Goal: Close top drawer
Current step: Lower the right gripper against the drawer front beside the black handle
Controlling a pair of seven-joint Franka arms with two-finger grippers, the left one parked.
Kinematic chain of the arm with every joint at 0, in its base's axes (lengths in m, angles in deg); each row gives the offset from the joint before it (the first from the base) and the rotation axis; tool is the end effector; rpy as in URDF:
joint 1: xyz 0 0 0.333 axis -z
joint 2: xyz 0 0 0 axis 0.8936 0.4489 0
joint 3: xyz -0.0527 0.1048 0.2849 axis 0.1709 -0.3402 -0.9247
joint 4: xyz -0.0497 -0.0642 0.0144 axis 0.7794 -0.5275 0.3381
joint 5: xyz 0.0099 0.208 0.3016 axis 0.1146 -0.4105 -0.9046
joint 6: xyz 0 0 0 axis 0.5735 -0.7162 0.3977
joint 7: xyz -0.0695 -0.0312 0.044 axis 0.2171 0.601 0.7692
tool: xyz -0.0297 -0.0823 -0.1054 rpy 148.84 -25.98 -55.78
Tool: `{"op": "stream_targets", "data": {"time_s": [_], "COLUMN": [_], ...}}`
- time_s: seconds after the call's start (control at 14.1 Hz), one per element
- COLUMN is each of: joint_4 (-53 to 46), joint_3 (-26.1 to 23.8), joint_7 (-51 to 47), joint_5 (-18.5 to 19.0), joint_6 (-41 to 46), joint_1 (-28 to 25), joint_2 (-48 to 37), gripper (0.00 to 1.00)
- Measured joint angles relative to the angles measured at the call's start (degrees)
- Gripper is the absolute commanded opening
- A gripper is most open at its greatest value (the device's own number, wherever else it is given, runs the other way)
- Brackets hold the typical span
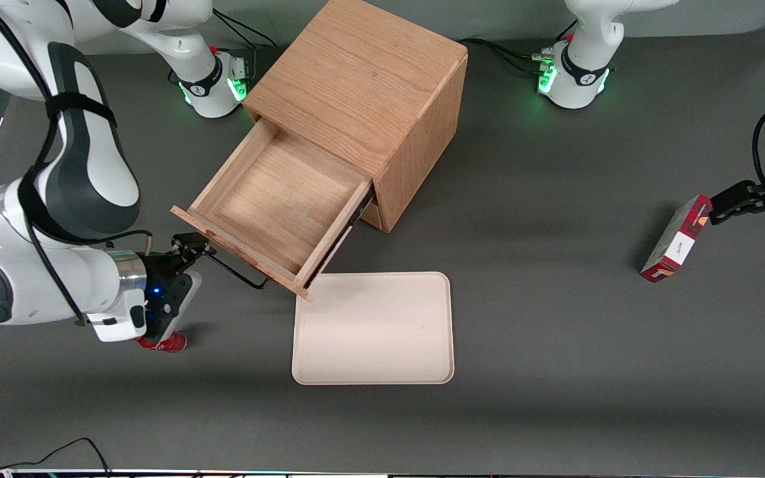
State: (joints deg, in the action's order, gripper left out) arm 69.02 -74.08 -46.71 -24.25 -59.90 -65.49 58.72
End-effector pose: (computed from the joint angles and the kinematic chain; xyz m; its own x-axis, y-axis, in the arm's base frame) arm 0.6439 0.1420 0.4041 0.6236 0.7795 -0.0591 0.7128 -0.5981 -0.3665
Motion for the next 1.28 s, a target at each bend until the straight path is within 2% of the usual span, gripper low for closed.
{"op": "stream_targets", "data": {"time_s": [0.21, 0.64, 1.28], "joint_4": [0.26, 3.36, 7.65], "joint_3": [0.00, 0.00, 0.00], "joint_7": [-0.75, -4.94, -5.62], "joint_5": [-0.06, -1.62, -1.97], "joint_6": [-3.23, -3.53, -7.63], "joint_1": [-0.09, -0.14, 0.03], "joint_2": [2.03, 2.44, 2.18], "gripper": [1.00, 1.00, 1.00]}}
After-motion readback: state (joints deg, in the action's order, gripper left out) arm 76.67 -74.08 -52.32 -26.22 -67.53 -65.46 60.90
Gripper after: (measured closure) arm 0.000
